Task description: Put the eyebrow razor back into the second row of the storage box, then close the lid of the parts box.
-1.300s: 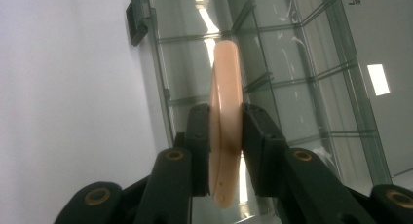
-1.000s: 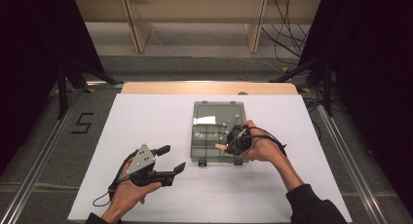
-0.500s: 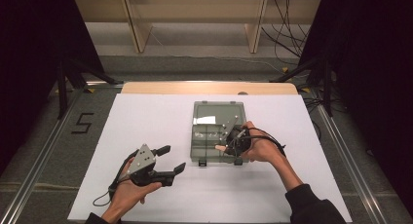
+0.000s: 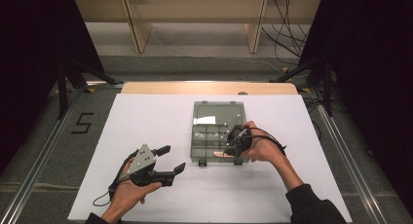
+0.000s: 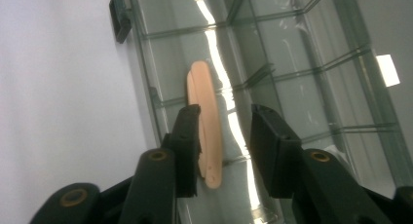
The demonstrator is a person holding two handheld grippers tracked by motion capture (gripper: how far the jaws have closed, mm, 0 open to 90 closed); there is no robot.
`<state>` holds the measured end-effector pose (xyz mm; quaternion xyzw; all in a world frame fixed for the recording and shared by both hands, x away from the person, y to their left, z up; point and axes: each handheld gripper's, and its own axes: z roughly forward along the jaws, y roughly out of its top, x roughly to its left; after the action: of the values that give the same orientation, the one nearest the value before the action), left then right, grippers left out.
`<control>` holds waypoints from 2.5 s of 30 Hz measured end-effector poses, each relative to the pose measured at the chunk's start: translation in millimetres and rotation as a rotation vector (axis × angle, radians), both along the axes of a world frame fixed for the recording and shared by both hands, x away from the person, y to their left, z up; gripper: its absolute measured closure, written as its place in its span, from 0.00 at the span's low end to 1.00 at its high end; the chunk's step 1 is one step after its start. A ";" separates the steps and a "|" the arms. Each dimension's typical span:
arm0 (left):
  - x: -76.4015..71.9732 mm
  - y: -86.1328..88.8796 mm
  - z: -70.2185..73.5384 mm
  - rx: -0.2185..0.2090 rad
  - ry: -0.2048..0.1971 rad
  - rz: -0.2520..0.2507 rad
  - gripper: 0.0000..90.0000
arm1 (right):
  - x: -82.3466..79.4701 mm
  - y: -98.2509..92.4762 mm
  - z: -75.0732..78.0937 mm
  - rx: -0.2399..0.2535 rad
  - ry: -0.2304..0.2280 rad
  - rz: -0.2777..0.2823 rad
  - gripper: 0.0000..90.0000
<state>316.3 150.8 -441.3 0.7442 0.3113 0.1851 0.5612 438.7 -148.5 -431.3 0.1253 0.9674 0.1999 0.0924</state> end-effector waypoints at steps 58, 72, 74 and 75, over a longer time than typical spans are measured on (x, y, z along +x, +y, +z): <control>24.3 -12.0 -7.9 0.003 0.080 0.034 0.26 | 22.9 -79.3 25.9 0.503 -0.060 -0.512 0.27; 38.9 -27.2 -10.3 -0.003 0.109 0.029 0.26 | 28.4 -93.4 18.2 0.514 -0.027 -0.610 0.25; 42.5 -28.8 -10.8 0.000 0.118 0.039 0.26 | 30.3 -96.0 19.4 0.492 -0.011 -0.600 0.25; 44.8 -29.8 -11.3 0.002 0.123 0.040 0.26 | 32.8 -98.2 17.3 0.505 -0.027 -0.591 0.25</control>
<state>361.0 121.0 -452.6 0.7483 0.3600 0.1507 0.5364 471.5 -246.7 -414.0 0.4149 0.8086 0.3979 0.1249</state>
